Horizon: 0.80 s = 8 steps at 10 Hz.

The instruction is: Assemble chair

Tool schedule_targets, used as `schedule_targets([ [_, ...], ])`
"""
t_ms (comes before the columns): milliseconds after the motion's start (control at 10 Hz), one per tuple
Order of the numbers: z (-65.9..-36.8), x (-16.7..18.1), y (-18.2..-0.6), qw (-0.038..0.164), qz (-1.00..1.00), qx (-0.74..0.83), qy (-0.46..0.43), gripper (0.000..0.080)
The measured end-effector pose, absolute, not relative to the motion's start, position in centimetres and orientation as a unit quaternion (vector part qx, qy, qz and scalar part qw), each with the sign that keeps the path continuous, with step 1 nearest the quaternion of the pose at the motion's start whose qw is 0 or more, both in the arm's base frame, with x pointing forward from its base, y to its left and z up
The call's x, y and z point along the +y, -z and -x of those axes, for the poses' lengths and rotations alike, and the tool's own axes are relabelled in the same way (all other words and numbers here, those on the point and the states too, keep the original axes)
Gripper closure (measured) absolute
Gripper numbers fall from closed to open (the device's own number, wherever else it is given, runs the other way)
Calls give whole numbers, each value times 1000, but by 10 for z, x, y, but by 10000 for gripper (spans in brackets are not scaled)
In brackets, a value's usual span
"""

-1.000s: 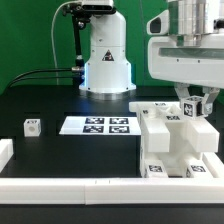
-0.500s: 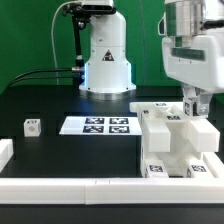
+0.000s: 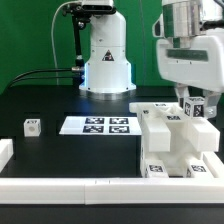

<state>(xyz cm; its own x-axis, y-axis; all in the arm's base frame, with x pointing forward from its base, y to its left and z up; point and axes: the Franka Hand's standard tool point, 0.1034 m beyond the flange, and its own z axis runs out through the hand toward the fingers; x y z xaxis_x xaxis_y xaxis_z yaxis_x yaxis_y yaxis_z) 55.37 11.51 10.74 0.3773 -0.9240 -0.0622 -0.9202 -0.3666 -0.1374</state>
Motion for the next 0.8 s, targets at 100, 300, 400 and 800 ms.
schedule_targets([
  [100,-555,113,-108,74,873,482,20,172],
  [300,-555,113,-108,72,898,434,24,154],
  [400,-555,113,-108,71,909,409,26,151],
  [800,-555,122,-113,42,991,115,50,151],
])
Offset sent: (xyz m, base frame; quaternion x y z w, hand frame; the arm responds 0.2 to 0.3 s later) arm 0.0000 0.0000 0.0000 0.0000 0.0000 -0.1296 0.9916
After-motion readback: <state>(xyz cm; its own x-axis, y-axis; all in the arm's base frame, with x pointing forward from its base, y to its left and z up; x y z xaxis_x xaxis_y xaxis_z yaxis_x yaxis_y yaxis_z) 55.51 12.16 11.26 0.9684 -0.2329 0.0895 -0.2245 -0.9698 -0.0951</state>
